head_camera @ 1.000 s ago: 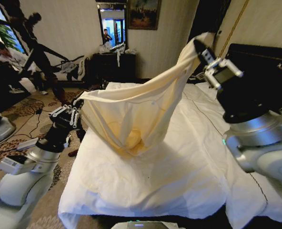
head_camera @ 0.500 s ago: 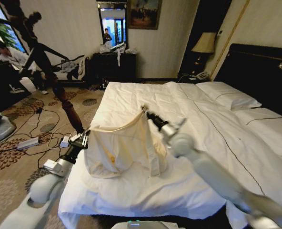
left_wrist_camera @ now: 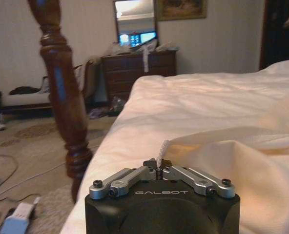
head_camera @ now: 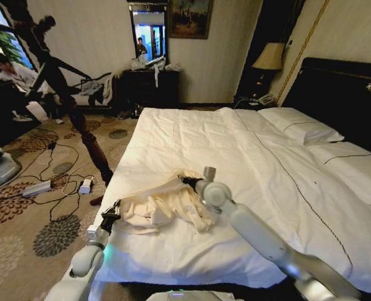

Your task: Pick up the clothes from the bed and hang them on the clothes hanger.

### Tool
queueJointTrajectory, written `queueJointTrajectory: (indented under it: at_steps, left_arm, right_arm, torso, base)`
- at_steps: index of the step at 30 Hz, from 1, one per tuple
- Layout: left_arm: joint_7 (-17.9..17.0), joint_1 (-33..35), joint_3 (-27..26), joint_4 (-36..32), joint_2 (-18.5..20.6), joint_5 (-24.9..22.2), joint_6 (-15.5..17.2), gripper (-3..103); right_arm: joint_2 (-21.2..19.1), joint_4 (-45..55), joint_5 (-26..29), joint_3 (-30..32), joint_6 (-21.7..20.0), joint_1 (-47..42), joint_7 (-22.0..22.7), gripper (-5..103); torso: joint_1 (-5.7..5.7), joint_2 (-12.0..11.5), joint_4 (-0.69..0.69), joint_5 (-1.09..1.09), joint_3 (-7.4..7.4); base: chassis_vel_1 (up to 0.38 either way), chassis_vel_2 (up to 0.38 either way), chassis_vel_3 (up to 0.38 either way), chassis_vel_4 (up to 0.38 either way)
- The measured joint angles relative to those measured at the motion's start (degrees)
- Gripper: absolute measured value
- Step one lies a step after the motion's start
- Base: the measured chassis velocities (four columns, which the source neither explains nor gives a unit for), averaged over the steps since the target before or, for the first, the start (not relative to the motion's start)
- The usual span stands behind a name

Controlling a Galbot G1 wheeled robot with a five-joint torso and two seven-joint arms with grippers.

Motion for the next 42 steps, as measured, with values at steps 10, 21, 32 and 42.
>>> queueJointTrajectory:
  at_steps: [10, 21, 32, 42]
  left_arm:
    - [-0.2, 0.6, -1.0, -2.6, -1.9, -1.1, -0.9, 0]
    - [-0.2, 2.0, -1.4, -3.9, -2.8, 0.0, -1.3, 0]
    - [0.0, 2.4, -2.1, -3.7, -2.5, 0.2, -1.5, 0]
    - [0.1, 3.0, -2.6, -4.0, -1.4, 0.2, -1.7, 0]
  right_arm:
    - [-2.7, 0.6, 1.3, 3.9, -1.7, -9.2, -2.3, 99]
    - [-3.1, 0.9, -2.1, 3.2, -1.1, -12.5, -4.2, 100]
    - [-2.7, 3.5, -0.3, 4.9, 0.8, -11.5, -5.0, 87]
    - [-2.4, 5.1, 2.3, 4.1, 1.0, -13.3, -3.9, 100]
  torso:
    - [0.0, 0.0, 0.02, 0.01, 0.0]
    - [0.0, 0.0, 0.03, 0.0, 0.0]
    - [0.0, 0.0, 0.03, 0.0, 0.01]
    - [0.0, 0.0, 0.02, 0.0, 0.01]
  base:
    - [0.0, 0.0, 0.0, 0.0]
    - [0.0, 0.0, 0.0, 0.0]
    - [0.0, 0.0, 0.0, 0.0]
    - [0.0, 0.0, 0.0, 0.0]
